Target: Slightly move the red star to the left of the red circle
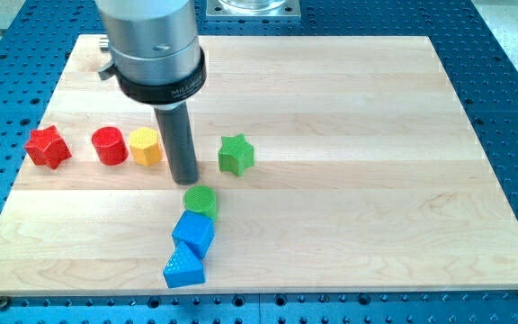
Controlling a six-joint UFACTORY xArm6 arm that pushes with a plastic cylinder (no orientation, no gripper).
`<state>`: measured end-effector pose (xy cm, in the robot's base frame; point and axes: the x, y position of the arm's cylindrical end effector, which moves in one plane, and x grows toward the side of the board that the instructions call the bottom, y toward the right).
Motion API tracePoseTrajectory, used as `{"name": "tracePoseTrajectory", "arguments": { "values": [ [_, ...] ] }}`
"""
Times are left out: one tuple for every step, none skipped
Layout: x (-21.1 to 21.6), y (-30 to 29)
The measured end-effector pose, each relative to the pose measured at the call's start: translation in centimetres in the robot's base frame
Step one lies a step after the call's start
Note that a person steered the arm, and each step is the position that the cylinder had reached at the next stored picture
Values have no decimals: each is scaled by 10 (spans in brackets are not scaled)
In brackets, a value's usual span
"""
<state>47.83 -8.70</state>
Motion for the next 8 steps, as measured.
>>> {"name": "tracePoseTrajectory", "arguments": {
  "values": [
    [6, -8],
    [14, -59],
    [12, -98],
    [15, -158],
    [14, -204],
    [3, -218],
    [-13, -208],
    [-14, -201]
  ]
}}
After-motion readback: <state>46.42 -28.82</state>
